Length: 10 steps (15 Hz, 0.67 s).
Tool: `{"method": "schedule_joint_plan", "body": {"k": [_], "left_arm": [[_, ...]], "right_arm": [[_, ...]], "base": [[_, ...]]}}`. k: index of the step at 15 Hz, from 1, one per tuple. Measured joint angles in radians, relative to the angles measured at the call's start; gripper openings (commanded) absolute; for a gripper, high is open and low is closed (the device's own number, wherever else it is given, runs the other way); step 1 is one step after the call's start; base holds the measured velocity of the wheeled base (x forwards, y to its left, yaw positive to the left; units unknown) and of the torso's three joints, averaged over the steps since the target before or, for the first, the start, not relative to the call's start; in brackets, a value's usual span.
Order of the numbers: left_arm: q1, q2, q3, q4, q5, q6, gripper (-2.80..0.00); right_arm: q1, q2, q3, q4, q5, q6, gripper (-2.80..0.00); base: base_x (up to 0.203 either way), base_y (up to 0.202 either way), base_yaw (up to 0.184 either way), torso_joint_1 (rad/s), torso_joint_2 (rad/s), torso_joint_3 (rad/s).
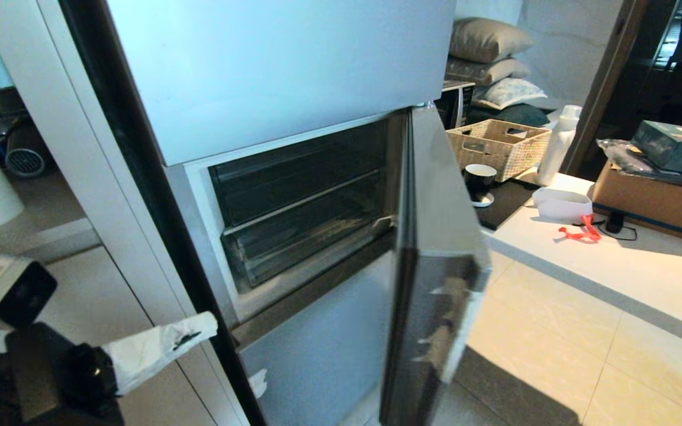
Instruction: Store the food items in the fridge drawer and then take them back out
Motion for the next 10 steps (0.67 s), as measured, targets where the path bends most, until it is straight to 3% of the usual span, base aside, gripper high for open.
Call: {"method": "schedule_joint_plan", "body": {"k": [2, 4, 7, 8, 10], "left_arm": [[0.003, -0.049, -0.067, 0.146, 0.067, 0.12, -2.8], [0.006, -0.082, -0.129, 0.285, 0.197, 0.27, -2.8], [0.035, -0.142, -0.18, 0.466, 0.435, 0.619, -2.8], [0.089, -0.167, -0.187, 0.492, 0.5, 0.735, -2.8], [0.273, -0.23, -0.189, 0.514, 0.559, 0.882, -2.8]], "right_arm": [[0.0, 0.0, 0.0, 0.0, 0.0, 0.0, -2.8], [0.0, 0.0, 0.0, 0.0, 0.0, 0.0, -2.8], [0.0, 0.0, 0.0, 0.0, 0.0, 0.0, -2.8], [0.0, 0.0, 0.0, -0.001, 0.0, 0.0, -2.8], [0.0, 0.0, 0.0, 0.0, 0.0, 0.0, -2.8]], "base": [[0.0, 0.0, 0.0, 0.0, 0.0, 0.0], [0.0, 0.0, 0.0, 0.0, 0.0, 0.0], [0.0, 0.0, 0.0, 0.0, 0.0, 0.0], [0.0, 0.0, 0.0, 0.0, 0.0, 0.0], [0.0, 0.0, 0.0, 0.0, 0.0, 0.0]]}}
